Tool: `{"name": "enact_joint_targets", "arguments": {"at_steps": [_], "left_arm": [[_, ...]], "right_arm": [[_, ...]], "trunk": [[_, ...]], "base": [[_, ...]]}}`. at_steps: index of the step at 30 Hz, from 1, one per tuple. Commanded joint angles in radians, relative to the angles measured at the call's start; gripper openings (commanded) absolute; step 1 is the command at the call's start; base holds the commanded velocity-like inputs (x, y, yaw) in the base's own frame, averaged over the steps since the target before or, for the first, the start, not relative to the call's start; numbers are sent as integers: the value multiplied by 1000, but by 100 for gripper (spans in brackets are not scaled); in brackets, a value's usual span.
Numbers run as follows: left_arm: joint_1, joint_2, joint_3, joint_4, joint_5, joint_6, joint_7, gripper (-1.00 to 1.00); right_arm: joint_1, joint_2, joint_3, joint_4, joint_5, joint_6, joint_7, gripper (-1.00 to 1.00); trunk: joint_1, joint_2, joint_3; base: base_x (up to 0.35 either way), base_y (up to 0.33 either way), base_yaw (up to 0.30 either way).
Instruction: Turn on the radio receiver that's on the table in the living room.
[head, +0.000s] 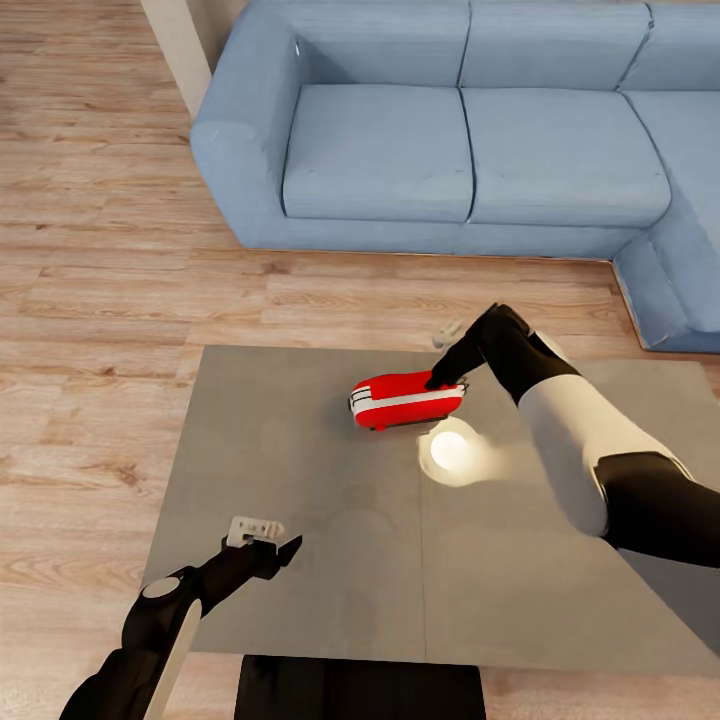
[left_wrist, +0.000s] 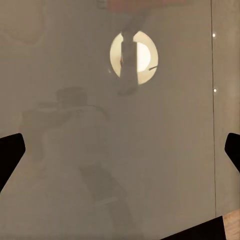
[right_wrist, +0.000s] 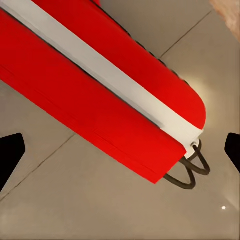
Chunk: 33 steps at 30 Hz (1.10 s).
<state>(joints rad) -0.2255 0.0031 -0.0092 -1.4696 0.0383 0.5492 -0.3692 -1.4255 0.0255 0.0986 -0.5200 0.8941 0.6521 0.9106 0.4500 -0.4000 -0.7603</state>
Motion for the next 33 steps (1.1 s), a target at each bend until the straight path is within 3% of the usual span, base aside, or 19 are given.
{"name": "enact_joint_targets", "arguments": {"at_steps": [1,20,33], "left_arm": [[0,0,0,0,0,0,0,100],[0,0,0,0,0,0,0,100],[0,0,0,0,0,0,1,100]], "right_arm": [[-10,4,0,20,-2,0,-15,100],[-35,25,-10,179,-10,-93,-172,100],[-35,32,-13,185,-12,-124,-215,100]], "trunk": [[0,0,0],[0,0,0],[0,0,0]], "base": [[0,0,0],[0,0,0],[0,0,0]]}}
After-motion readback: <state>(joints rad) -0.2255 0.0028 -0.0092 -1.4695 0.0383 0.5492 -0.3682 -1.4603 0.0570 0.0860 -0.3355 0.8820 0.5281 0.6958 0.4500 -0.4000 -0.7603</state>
